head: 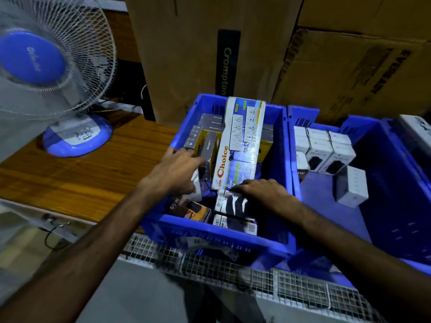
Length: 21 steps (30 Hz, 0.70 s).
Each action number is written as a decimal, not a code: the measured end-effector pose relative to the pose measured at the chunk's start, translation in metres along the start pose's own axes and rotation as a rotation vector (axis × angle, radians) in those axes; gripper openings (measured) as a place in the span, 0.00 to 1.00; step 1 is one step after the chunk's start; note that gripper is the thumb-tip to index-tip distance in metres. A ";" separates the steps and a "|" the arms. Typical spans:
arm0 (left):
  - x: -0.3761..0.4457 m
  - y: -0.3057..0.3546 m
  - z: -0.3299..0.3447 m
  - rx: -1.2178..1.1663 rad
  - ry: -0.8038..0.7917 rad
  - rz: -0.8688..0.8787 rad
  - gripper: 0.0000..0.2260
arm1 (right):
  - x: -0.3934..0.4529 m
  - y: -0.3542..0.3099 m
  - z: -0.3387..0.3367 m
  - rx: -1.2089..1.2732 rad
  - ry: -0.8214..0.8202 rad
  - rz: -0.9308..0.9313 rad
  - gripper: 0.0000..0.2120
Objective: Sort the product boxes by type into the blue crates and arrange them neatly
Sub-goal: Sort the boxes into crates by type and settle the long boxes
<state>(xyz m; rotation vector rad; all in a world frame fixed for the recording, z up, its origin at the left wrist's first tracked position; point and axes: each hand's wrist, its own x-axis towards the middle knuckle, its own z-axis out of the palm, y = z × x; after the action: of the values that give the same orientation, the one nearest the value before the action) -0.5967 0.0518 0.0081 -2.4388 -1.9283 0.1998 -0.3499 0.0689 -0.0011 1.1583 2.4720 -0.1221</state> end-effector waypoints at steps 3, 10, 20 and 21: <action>0.007 0.003 0.010 0.136 -0.071 0.028 0.30 | 0.013 -0.007 0.009 0.019 -0.031 0.029 0.26; 0.014 0.005 0.017 0.204 -0.003 0.024 0.29 | 0.027 -0.011 0.009 0.088 -0.102 0.126 0.36; -0.007 -0.004 0.008 -0.150 0.061 0.009 0.40 | 0.040 -0.024 0.012 -0.023 -0.064 0.137 0.18; -0.011 -0.005 0.006 -0.183 0.074 -0.004 0.41 | 0.041 -0.026 0.012 -0.033 -0.082 0.120 0.19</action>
<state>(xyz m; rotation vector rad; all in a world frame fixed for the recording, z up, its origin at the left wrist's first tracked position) -0.6044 0.0422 0.0032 -2.5112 -2.0023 -0.0691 -0.3891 0.0790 -0.0306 1.2587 2.3182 -0.0919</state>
